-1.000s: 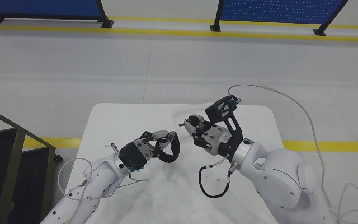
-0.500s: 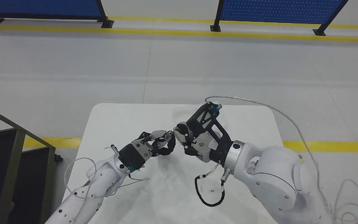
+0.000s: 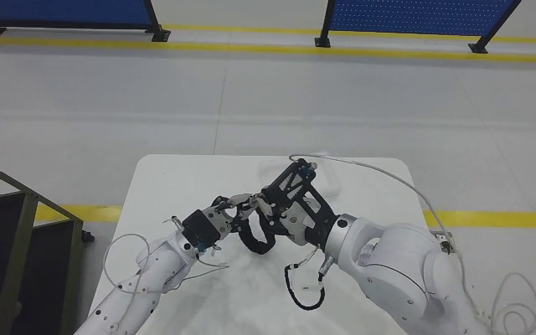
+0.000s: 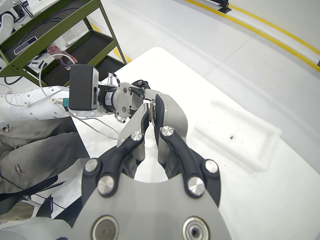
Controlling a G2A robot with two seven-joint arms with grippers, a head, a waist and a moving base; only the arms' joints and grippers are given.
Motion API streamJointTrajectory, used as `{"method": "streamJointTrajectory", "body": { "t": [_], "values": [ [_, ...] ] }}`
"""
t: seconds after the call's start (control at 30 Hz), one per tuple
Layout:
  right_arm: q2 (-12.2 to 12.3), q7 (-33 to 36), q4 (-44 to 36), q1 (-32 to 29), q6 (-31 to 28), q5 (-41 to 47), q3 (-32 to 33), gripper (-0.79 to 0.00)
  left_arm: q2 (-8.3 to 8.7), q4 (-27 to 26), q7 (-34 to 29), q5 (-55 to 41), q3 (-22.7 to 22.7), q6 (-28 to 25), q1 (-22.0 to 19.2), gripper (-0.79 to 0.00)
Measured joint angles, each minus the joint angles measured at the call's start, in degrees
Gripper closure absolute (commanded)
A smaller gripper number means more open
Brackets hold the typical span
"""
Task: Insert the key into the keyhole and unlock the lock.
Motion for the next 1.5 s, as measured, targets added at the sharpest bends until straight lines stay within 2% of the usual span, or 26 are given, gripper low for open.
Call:
{"method": "streamJointTrajectory", "body": {
  "t": [0.57, 1.5],
  "values": [
    [0.0, 2.0, 0.0, -1.1, -1.1, -1.6, 0.5, 0.0, -1.41, 0.4, 0.6, 1.2, -0.6, -4.2, 0.3, 0.0],
    [-0.4, 2.7, 0.0, -1.7, -1.7, -3.7, -0.1, 0.0, -2.96, 0.5, 1.4, 3.3, -3.0, -6.2, 1.4, 0.0]
  ]
}}
